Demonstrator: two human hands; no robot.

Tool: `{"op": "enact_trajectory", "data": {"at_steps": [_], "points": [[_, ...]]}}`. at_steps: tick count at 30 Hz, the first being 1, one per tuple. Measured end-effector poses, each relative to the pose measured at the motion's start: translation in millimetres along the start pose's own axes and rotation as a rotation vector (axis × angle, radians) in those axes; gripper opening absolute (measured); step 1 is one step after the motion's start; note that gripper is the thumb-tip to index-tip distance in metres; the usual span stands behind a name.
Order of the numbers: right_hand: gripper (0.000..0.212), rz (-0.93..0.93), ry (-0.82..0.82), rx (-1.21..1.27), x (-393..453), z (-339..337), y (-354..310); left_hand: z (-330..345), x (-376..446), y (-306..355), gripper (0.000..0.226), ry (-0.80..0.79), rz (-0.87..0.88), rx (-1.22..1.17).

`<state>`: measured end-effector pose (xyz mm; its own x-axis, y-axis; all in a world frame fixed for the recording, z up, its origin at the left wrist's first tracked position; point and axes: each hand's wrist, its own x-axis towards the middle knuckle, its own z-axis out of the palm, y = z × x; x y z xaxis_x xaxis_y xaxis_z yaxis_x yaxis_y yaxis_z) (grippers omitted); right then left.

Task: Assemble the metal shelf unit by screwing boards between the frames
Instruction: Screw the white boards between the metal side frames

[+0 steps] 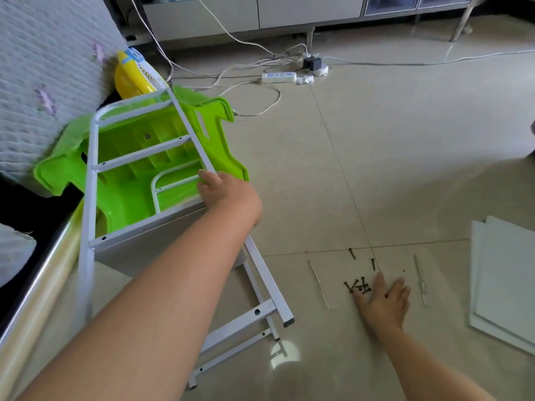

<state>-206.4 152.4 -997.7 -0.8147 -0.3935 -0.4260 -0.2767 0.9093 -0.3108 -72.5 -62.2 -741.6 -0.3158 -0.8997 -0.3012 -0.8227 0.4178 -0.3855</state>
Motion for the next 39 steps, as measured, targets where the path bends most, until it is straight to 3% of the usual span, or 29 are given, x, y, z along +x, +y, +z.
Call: {"op": "enact_trajectory", "data": {"at_steps": [21,26,28,31,33,36,39], "points": [[0.056,-0.323,-0.204,-0.212,43.3,1.5,-71.1,1.9,9.5,-4.9,0.037,0.088,0.029,-0.044],[0.051,-0.483,-0.254,-0.22,29.7,13.8,-87.1,1.2,6.5,-8.0,0.036,0.105,0.053,-0.123],[0.049,-0.529,-0.216,-0.235,27.9,15.0,-87.2,1.2,3.5,-9.6,0.038,0.107,0.055,-0.175],[0.049,-0.502,-0.002,-0.237,32.0,4.5,-79.2,1.7,1.1,-11.7,0.047,0.111,0.055,-0.261],[0.037,-0.453,0.078,-0.284,34.6,-6.0,-70.7,2.1,1.4,-12.3,0.055,0.148,0.056,-0.313],[0.032,-0.47,-0.044,-0.3,34.1,-11.7,-61.0,3.0,3.1,-13.4,0.067,0.187,0.046,-0.355],[0.028,-0.546,-0.162,-0.313,35.7,-7.6,-58.4,2.6,4.4,-13.2,0.066,0.17,0.045,-0.34]]}}
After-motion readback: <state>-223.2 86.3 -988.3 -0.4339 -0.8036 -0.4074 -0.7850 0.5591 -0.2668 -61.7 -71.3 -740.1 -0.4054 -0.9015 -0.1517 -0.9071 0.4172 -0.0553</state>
